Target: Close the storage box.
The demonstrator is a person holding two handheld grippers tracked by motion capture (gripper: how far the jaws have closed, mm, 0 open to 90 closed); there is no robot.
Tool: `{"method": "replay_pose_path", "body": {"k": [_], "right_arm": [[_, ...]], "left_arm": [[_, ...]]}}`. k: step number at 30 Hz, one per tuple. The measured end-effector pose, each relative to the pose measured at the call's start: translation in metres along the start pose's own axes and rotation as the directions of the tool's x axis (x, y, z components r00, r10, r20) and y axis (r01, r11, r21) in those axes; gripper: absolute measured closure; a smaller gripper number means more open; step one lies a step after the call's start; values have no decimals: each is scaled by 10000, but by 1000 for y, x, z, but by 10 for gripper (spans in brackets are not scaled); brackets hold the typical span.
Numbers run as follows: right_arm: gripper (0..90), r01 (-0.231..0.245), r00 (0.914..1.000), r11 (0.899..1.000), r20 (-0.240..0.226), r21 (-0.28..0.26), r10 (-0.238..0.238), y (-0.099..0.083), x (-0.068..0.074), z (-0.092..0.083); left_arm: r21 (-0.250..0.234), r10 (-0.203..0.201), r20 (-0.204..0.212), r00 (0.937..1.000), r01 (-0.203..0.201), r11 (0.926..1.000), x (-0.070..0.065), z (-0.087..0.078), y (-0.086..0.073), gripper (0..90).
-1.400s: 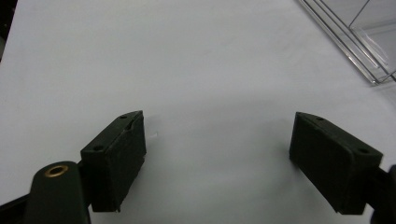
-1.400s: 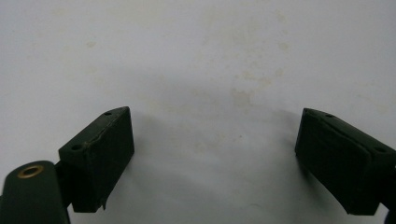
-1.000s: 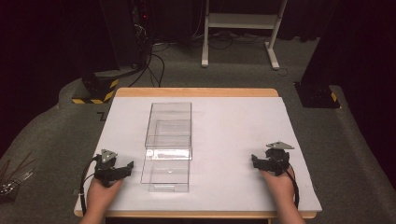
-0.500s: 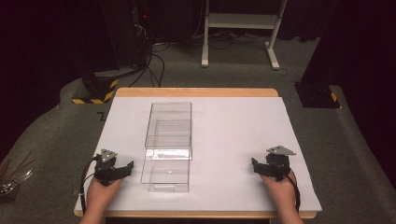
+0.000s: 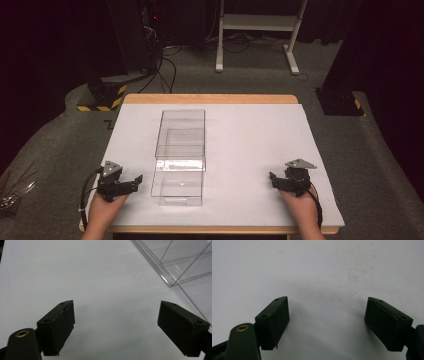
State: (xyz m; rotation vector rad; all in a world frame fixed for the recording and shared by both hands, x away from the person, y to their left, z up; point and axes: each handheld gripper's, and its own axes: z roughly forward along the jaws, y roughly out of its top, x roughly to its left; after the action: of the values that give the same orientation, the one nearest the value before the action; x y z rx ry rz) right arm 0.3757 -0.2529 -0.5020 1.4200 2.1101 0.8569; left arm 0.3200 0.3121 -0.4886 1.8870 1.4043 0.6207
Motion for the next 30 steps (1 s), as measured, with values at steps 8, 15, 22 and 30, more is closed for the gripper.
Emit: {"method": "replay_pose_path", "body": {"k": [8,15,22,30], "right_arm": [[197,-43,10000,10000,3,-14,43,0,0,0],[197,-39,10000,10000,2,-47,39,-1,0,0],[197,-28,10000,10000,-1,-54,28,-1,0,0],[197,-30,10000,10000,-8,-54,30,-1,0,0]], "left_arm": [[-586,123,25,9999,-121,9982,-2,-20,8,149],[-757,279,182,9994,-265,9968,-5,-29,13,148],[-1096,360,477,9982,-306,9935,-12,-38,21,147],[-1540,379,899,9952,-237,9878,-22,-46,26,144]]}}
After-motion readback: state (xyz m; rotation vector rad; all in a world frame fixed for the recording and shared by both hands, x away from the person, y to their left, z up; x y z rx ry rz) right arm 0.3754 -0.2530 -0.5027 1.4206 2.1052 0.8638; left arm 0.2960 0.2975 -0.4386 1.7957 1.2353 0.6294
